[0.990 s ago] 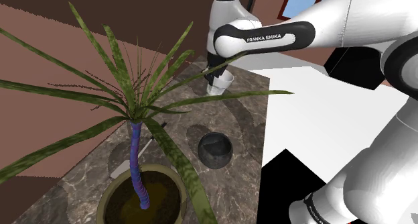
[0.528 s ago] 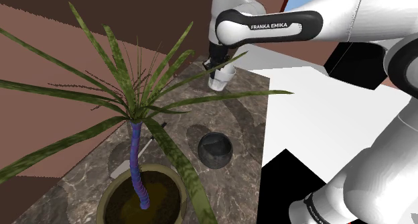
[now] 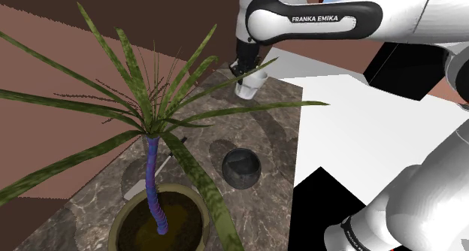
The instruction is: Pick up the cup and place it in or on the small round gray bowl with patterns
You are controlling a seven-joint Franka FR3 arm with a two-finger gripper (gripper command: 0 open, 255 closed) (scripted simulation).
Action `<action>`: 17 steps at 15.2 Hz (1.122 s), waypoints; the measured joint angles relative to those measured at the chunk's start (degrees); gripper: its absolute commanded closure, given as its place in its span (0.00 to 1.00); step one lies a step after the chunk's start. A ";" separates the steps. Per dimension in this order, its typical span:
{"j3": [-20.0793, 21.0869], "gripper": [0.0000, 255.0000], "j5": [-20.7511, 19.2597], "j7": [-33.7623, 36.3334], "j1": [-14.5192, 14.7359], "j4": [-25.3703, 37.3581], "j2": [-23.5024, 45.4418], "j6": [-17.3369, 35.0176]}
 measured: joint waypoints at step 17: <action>9.61 1.00 4.97 16.29 8.90 -18.25 -19.33 -3.78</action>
